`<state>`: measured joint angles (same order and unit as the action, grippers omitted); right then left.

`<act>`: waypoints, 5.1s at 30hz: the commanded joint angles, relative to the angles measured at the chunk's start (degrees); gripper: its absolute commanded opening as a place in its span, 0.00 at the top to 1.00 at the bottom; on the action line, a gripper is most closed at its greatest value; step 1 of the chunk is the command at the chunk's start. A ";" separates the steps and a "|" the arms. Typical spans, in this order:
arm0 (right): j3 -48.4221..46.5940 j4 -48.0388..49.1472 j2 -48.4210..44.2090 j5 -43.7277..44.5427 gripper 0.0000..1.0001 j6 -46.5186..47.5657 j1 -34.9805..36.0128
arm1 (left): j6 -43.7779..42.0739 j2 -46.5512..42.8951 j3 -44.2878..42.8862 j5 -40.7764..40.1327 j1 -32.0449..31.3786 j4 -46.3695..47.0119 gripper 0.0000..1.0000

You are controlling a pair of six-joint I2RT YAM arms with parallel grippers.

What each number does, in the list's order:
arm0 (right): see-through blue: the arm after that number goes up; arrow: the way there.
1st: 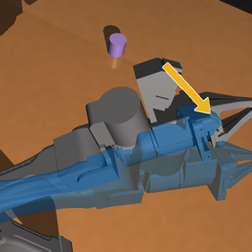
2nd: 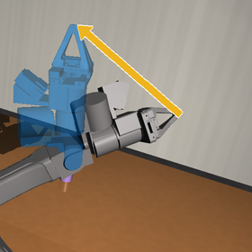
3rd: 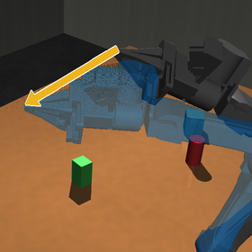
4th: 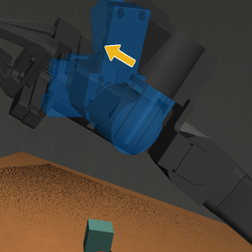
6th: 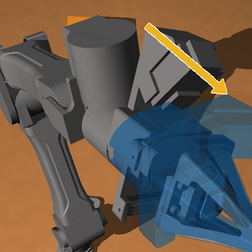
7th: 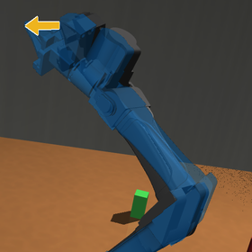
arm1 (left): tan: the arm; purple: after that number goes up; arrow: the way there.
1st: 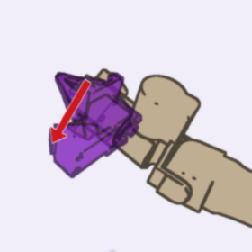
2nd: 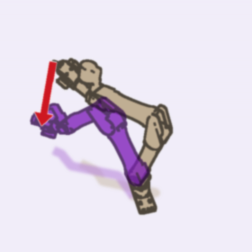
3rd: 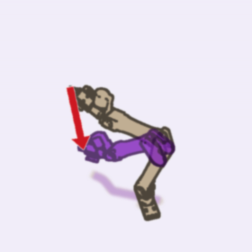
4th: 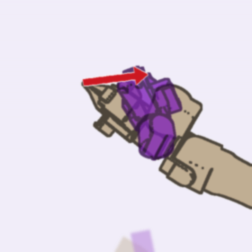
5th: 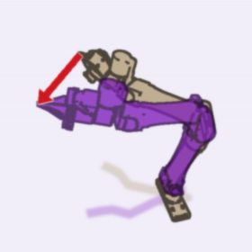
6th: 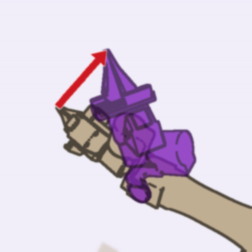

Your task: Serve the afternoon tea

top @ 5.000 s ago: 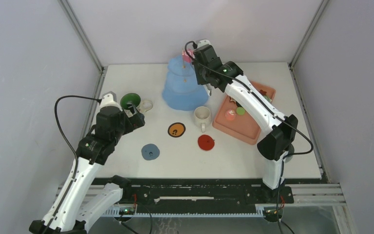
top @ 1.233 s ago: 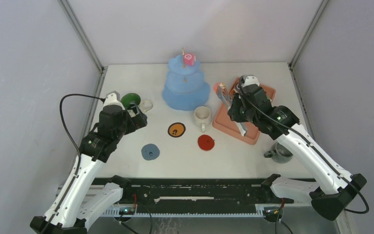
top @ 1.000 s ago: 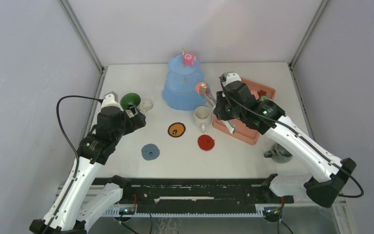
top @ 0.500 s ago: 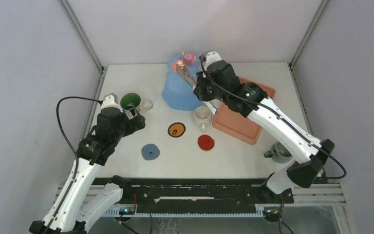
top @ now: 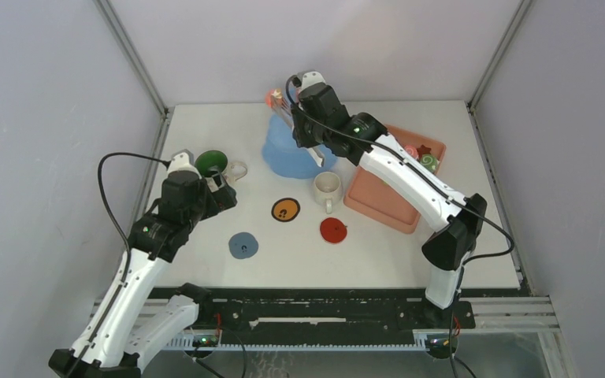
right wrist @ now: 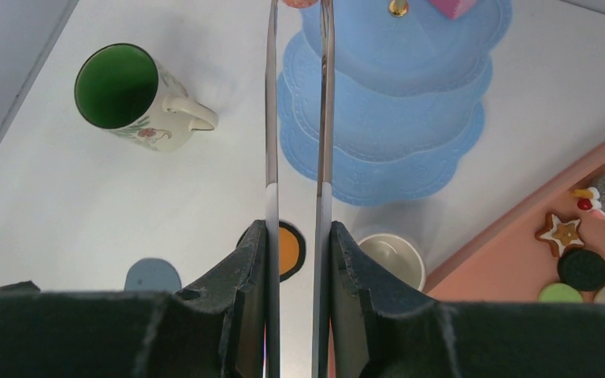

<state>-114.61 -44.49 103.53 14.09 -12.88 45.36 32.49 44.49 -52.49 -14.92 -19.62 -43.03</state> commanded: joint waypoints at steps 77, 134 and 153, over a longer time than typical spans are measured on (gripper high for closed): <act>55.52 -8.36 -54.02 11.57 0.71 -18.72 -9.94 | -0.88 -1.74 -0.84 0.58 0.46 1.60 0.02; 56.25 4.42 -27.60 4.04 0.52 -7.70 -21.89 | -1.03 0.50 -1.56 0.08 0.50 2.60 0.02; 50.39 -3.52 -41.24 -0.33 0.63 -7.41 -21.88 | -0.51 0.93 -1.87 0.75 0.46 3.10 0.02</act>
<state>-59.61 -47.05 65.28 14.02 -20.88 23.73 31.97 45.15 -52.53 -14.59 -19.57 -42.50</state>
